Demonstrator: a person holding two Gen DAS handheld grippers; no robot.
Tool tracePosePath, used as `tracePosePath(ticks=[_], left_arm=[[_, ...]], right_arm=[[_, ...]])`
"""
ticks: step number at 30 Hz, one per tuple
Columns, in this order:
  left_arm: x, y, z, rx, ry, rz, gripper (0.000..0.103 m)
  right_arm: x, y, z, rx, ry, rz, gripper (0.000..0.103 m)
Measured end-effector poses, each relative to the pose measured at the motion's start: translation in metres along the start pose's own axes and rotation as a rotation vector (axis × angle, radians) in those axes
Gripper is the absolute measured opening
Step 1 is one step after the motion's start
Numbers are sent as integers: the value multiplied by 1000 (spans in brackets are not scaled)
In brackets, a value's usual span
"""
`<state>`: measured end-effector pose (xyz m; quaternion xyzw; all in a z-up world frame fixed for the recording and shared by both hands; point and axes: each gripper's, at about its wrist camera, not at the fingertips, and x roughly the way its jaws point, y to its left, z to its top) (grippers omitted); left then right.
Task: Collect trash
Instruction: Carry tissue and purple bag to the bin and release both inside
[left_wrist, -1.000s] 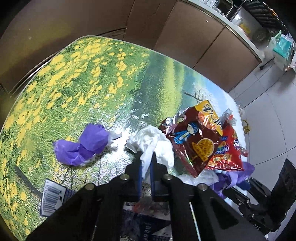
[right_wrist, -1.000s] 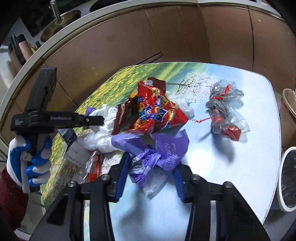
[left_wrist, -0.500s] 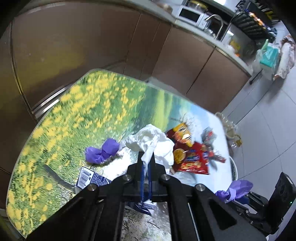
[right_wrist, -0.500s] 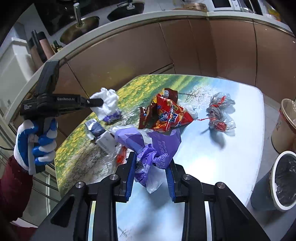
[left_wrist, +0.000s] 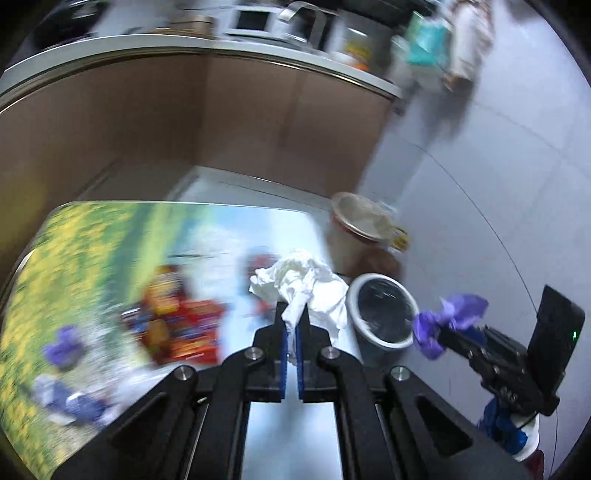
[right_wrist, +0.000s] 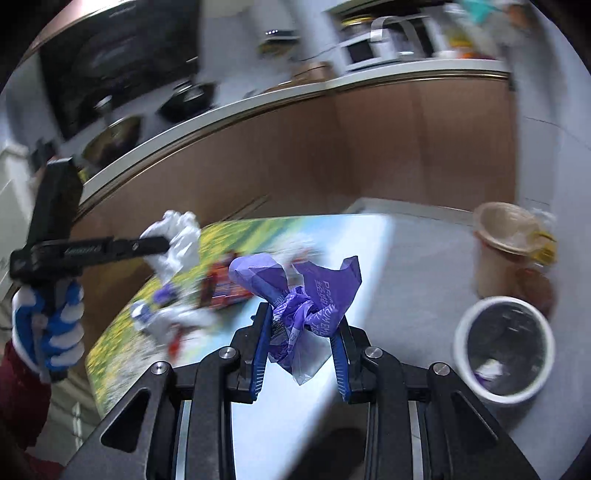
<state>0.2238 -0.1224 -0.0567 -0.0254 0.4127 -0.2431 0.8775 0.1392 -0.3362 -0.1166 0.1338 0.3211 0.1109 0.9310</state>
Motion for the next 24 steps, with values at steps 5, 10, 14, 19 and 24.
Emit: tracePosePath(ticks=[5, 10, 14, 19, 24], left_arm=[[75, -81, 15, 115, 84, -77, 3], [158, -146, 24, 207, 167, -100, 3], [223, -187, 26, 256, 237, -101, 3], [282, -208, 26, 260, 299, -116, 3], [325, -215, 30, 225, 337, -170, 5]], right_arm=[[-21, -81, 2, 106, -45, -192, 31], [-6, -143, 2, 184, -28, -317, 32], [17, -185, 0, 229, 7, -376, 33], [52, -227, -1, 270, 56, -411, 36], [85, -259, -2, 294, 95, -444, 47]])
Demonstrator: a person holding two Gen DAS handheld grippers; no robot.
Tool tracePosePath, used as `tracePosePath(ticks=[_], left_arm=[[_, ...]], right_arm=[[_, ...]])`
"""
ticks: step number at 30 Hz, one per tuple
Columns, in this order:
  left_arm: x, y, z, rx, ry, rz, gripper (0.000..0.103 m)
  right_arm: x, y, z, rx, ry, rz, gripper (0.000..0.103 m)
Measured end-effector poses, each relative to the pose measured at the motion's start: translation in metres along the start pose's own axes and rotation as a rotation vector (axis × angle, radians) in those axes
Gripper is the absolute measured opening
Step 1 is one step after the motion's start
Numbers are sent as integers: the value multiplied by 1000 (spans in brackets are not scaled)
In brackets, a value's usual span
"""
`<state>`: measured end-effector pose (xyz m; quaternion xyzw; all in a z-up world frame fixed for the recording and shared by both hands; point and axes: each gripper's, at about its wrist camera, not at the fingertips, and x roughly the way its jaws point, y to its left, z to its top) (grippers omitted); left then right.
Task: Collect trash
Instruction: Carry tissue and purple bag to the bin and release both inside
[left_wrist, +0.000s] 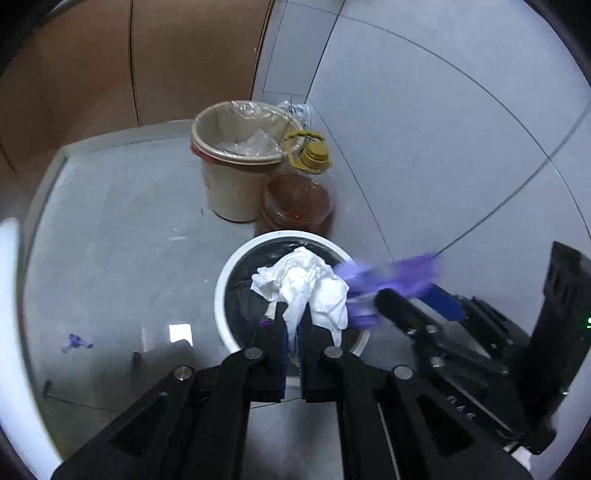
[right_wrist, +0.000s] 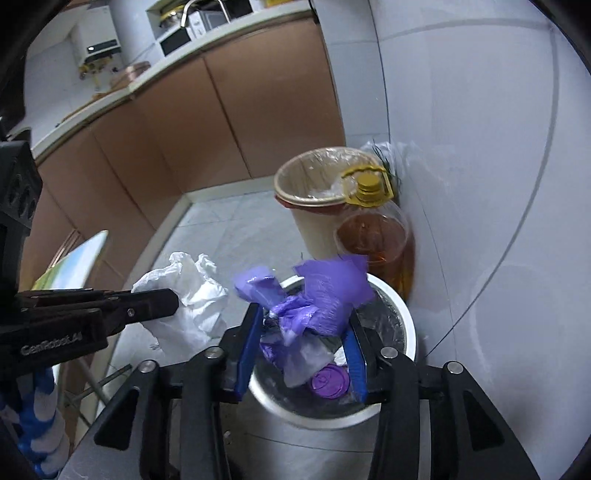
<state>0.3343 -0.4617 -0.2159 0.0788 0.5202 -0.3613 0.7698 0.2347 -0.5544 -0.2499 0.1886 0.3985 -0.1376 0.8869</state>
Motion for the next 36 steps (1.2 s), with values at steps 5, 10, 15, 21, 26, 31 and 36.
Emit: tracePosePath(ticks=[5, 10, 15, 21, 26, 31, 36], left_arm=[[15, 6, 5, -27, 3, -33, 5], [5, 3, 3, -28, -10, -50, 5], [-3, -1, 4, -30, -16, -35, 6], [10, -5, 12, -38, 20, -14, 6], [17, -7, 13, -42, 43, -46, 6], [24, -4, 15, -56, 54, -62, 15], [25, -4, 18, -64, 28, -69, 49]], right_arm=[[15, -13, 4, -3, 6, -46, 56], [-6, -10, 1, -8, -29, -58, 60], [-42, -1, -1, -13, -68, -72, 61], [-87, 8, -7, -29, -125, -94, 62], [-106, 12, -9, -46, -152, -102, 63], [-116, 19, -7, -52, -175, -91, 64], [-120, 21, -9, -56, -182, -80, 64]])
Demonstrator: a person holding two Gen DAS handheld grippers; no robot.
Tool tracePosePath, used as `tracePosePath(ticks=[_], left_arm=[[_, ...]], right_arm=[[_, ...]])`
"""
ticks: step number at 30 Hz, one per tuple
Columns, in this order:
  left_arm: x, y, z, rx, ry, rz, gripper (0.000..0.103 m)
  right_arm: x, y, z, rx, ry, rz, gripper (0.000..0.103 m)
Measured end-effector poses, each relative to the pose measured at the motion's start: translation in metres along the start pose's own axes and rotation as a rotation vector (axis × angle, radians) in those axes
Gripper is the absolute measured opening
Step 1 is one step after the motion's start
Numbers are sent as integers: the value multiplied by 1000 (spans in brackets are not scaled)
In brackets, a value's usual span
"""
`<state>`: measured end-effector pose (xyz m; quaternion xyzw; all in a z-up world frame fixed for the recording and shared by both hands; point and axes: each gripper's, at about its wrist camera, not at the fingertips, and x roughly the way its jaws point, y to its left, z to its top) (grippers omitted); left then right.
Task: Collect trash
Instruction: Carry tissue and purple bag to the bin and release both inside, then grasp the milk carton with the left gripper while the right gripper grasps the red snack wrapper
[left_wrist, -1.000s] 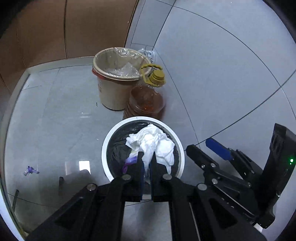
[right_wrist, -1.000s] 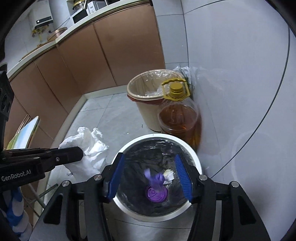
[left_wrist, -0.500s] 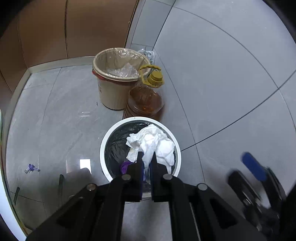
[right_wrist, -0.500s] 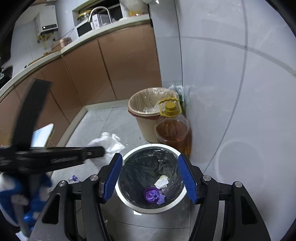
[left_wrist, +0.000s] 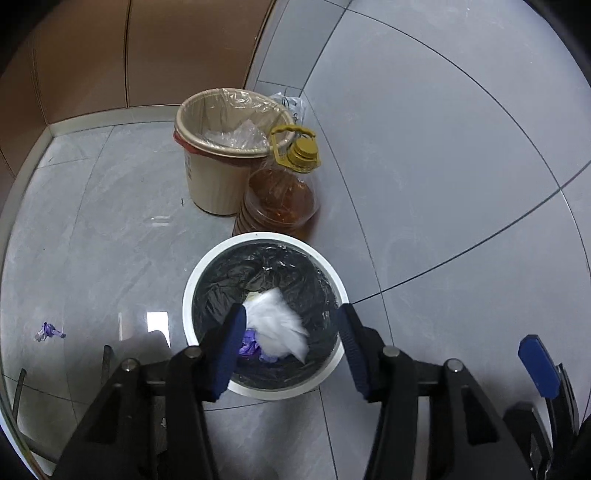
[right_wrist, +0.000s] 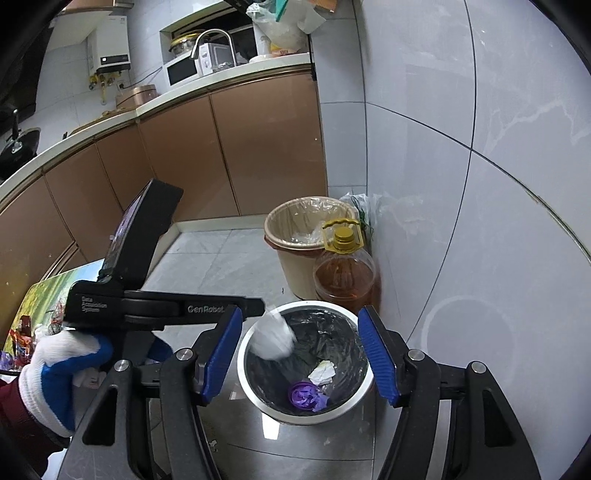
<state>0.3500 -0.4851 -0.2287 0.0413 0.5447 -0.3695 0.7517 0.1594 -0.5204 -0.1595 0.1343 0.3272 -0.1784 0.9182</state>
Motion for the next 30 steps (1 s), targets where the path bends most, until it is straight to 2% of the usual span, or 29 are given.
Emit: tracePosePath(ticks=[6, 9, 13, 18, 23, 30], left_arm=[[-7, 2, -7, -7, -17, -10, 49], [-28, 4, -14, -27, -77, 2, 49], [-78, 10, -30, -48, -182, 18, 49], [-145, 17, -56, -33, -248, 38, 49], [-218, 34, -93, -30, -345, 80, 49], [-312, 80, -161, -49, -455, 185, 49]], right_arm=[[-1, -4, -2, 27, -6, 15, 64], [-12, -3, -2, 27, -22, 26, 64], [-32, 2, 0, 35, -48, 49, 64], [-62, 25, 4, 11, -82, 98, 64], [-96, 65, 9, -36, -119, 176, 64], [-136, 136, 13, -104, -147, 311, 64]])
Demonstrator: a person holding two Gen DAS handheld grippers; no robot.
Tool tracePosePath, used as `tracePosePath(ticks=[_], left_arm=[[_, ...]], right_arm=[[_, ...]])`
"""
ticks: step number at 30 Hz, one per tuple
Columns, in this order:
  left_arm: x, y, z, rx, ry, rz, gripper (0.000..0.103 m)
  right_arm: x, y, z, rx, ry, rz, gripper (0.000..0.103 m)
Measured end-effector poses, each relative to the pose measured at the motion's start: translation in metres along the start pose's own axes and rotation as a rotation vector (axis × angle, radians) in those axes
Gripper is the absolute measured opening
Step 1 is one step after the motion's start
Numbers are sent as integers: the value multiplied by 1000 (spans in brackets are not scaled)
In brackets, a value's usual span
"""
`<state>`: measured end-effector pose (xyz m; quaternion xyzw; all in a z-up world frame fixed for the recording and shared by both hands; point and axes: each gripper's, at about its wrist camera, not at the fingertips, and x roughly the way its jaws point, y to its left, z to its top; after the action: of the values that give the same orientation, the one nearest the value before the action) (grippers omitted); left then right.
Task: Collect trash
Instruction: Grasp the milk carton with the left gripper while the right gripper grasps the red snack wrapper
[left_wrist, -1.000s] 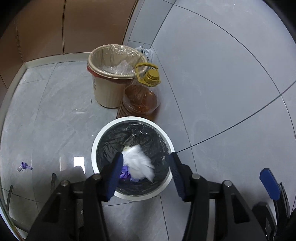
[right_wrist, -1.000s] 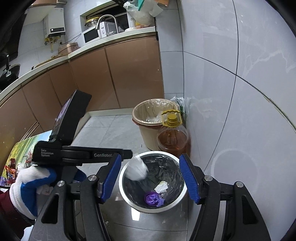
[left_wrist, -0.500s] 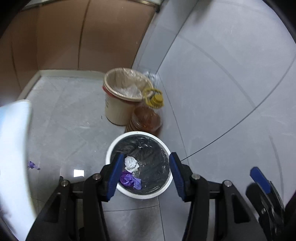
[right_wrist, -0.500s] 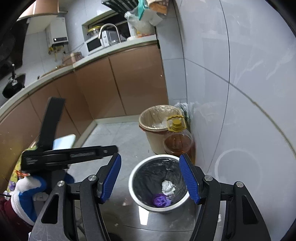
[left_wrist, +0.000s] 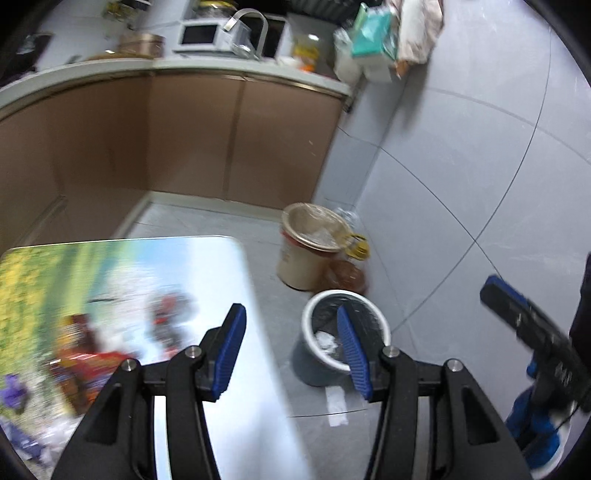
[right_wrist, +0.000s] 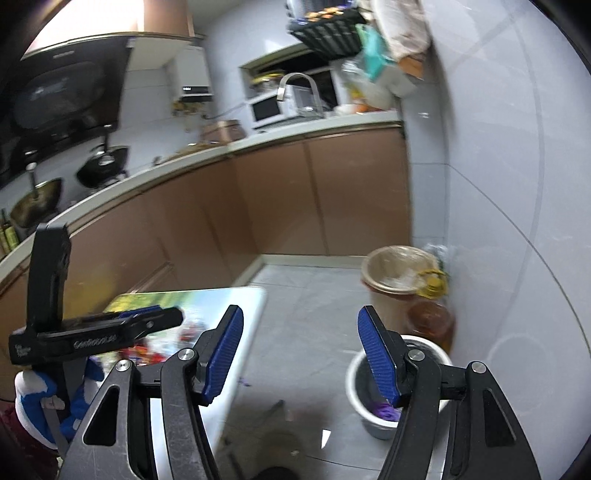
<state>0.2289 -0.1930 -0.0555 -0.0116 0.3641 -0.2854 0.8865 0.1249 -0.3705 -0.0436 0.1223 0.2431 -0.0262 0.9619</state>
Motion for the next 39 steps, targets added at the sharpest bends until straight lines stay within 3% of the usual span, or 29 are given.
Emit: tracePosePath(ticks=[11, 15, 21, 27, 39], left_arm=[[-135, 143, -83, -170, -72, 208, 49], [-164, 190, -119, -277, -54, 233, 49], [-155, 239, -175, -631, 33, 161, 59], [-131, 275, -188, -930, 33, 138, 59], [-85, 299, -189, -1159, 60, 137, 57]], right_arm=[[4, 110, -6, -114, 48, 183, 62], [12, 144, -13, -163, 81, 228, 62], [43, 179, -27, -200, 140, 303, 62], [86, 199, -53, -236, 251, 363, 62], [195, 220, -95, -204, 478, 414, 54]])
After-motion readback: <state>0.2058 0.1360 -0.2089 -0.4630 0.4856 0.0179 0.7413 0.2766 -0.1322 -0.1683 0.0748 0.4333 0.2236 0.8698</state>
